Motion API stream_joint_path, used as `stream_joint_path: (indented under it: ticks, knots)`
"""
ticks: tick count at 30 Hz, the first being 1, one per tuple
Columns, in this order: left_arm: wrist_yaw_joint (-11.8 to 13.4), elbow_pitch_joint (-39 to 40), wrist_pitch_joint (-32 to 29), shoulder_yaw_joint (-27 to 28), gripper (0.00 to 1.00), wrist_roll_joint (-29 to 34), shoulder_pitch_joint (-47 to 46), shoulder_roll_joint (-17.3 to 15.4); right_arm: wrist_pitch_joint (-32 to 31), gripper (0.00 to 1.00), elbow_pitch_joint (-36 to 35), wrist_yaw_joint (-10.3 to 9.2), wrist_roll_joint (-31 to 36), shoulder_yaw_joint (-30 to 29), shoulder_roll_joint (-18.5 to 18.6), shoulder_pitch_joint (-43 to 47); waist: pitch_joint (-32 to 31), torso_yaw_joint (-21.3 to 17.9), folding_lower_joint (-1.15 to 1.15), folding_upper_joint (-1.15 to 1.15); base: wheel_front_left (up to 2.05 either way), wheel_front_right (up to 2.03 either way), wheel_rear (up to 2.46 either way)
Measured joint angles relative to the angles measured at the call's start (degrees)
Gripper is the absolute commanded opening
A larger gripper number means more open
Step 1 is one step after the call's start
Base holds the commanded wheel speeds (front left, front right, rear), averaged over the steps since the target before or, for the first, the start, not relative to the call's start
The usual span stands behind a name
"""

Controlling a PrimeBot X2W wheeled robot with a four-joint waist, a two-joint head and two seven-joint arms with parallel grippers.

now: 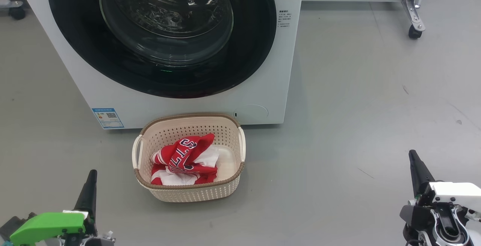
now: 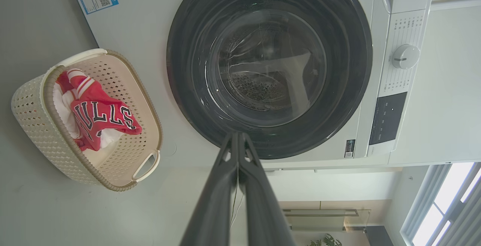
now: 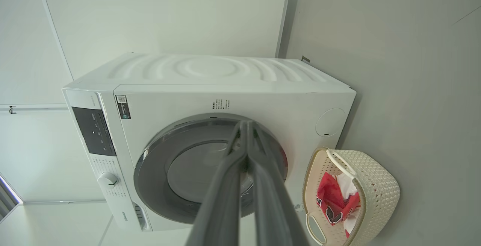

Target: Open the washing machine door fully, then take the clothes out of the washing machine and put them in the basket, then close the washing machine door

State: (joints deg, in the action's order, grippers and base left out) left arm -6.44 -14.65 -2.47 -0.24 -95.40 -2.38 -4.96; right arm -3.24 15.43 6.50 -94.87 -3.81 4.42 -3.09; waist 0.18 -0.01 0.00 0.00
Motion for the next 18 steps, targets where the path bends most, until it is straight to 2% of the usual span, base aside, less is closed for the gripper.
stream_joint_path:
  ticks: [18]
  knots:
    - [-0.42, -0.54, 0.0, 0.09, 0.0, 0.0, -0.05, 0.01, 0.0, 0.0, 0.3, 0.1, 0.0, -0.13, 0.0, -0.01, -0.02, 0.0, 0.0, 0.0, 0.0, 0.0, 0.0]
